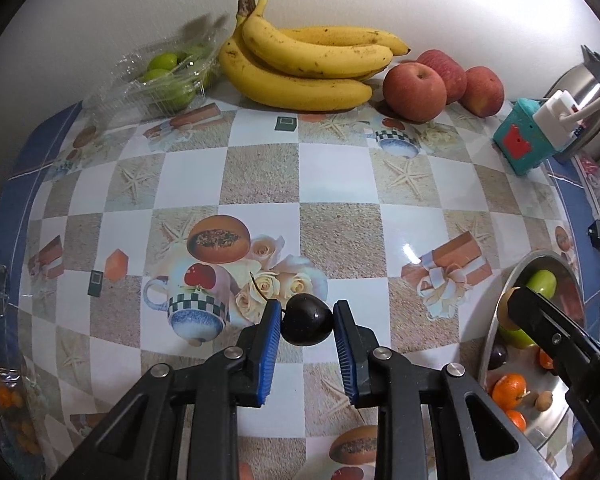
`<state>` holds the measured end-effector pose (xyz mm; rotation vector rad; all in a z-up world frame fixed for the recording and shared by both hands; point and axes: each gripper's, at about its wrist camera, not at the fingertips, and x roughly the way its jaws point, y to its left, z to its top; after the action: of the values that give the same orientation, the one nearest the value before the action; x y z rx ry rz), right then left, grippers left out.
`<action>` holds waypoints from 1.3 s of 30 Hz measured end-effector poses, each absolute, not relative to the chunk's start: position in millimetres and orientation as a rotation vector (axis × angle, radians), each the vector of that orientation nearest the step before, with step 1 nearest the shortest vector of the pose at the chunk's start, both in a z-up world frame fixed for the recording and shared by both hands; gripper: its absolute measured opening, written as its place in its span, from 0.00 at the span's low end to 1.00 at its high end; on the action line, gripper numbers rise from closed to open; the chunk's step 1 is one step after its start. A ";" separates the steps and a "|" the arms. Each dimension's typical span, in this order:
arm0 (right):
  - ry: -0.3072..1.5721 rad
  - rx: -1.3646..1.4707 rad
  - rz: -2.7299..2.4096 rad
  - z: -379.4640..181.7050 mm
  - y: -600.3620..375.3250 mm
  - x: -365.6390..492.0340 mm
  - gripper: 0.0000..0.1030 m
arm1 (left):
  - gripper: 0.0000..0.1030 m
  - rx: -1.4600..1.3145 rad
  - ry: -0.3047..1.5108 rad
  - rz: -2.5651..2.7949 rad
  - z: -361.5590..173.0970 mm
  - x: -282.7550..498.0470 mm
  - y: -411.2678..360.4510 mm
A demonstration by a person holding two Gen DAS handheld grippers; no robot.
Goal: Organize fruits
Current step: 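Carry the dark plum and tan fruit over the steel bowl with both grippers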
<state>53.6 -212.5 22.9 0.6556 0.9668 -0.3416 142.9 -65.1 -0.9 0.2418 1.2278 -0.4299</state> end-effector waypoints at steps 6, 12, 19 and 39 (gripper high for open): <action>0.962 0.649 -0.342 31.0 -210.9 39.8 0.24 | 0.28 0.236 1.220 -0.426 7.0 132.5 -65.4; 0.966 0.648 -0.354 33.3 -212.4 24.5 0.24 | 0.28 0.236 1.212 -0.444 11.9 114.2 -72.3; 0.976 0.665 -0.378 30.4 -219.3 -1.7 0.24 | 0.28 0.304 1.183 -0.467 18.6 85.6 -92.6; 0.968 0.714 -0.459 27.5 -253.9 -46.0 0.25 | 0.28 0.399 1.131 -0.539 30.9 40.8 -134.0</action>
<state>-46.0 -253.9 27.5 0.7144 0.9681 -0.4588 40.8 -134.0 30.9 0.3991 1.1311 -0.5386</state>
